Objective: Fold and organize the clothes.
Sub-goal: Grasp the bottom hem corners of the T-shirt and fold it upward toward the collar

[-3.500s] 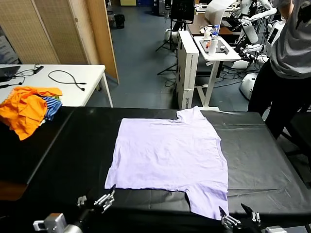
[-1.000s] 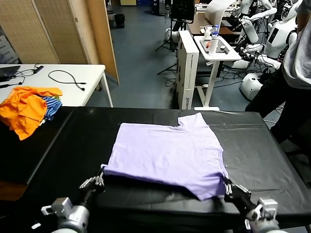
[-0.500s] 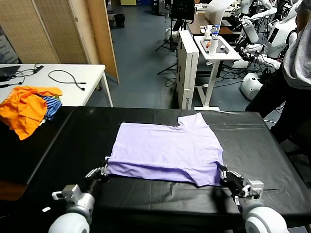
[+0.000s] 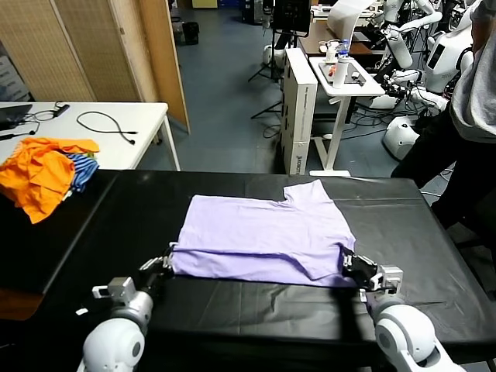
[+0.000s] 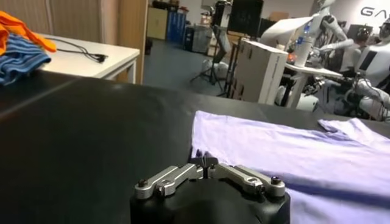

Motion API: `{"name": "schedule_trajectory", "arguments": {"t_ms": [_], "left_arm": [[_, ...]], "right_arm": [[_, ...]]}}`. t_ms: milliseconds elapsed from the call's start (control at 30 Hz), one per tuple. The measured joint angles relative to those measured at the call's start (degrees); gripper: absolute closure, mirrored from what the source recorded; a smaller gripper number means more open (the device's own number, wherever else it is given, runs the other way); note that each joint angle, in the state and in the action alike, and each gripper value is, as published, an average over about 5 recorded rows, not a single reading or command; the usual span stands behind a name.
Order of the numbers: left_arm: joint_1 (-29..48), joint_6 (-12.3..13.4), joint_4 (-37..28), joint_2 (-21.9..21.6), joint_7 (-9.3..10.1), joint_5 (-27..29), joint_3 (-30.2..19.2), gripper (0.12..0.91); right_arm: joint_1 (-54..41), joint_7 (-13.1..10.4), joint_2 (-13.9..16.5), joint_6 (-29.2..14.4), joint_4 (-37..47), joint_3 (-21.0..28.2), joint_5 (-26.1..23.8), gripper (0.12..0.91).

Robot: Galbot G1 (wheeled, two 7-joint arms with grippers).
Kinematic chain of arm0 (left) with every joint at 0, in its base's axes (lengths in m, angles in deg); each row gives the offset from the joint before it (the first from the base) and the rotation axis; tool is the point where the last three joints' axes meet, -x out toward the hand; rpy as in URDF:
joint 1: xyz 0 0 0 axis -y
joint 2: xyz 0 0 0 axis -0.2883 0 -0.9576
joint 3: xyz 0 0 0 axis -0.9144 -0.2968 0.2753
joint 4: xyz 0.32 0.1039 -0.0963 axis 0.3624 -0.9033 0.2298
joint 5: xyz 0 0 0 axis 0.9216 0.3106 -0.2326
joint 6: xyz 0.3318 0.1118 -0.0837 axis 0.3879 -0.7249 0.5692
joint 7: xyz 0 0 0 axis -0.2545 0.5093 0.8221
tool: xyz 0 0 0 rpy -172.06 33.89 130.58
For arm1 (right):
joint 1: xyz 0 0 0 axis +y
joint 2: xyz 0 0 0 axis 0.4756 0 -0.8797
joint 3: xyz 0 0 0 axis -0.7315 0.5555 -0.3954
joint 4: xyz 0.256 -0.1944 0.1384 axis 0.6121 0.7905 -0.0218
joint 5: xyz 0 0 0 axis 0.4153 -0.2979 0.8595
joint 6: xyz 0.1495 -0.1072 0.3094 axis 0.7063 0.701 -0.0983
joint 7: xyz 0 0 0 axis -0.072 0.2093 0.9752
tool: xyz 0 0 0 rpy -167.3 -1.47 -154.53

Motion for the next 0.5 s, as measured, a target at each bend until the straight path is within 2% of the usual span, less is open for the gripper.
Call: {"name": "schedule_trajectory", "arguments": {"t_ms": [33,133,233,300,400,500], "left_arm": [[0.0,0.0,-0.1,0.1,-0.14,0.1,0.0,0.870],[-0.3,-0.1,0.2,0.7,-0.42,0.4,-0.1,0.755],[-1.1,-0.2,1.1,1.1,-0.41,0.8,0.1,0.572],[-1.7,-0.1,1.8,1.4,-0.41,1.2,0.5,0.420],[-2.9,-0.1,2.5,2.0,-0.45,1.8,1.2,0.237],[-4.3,-0.2,3.5,2.4,-0.57,2.3,1.7,0.150]], "right_arm": [[0.3,0.3,0.1,0.3,-0.4,-0.3,0.1,0.693],[1.8,1.3,0.7,1.1,-2.0,-1.6,0.2,0.504],[4.4,2.4,1.1,1.6,-4.0,-3.2,-0.5,0.316],[6.6,3.2,1.4,1.5,-5.4,-4.4,-1.1,0.209],[10.0,3.9,1.5,1.4,-7.2,-6.1,-1.9,0.132],[13.0,4.4,1.6,1.0,-8.6,-7.5,-2.8,0.120]]}}
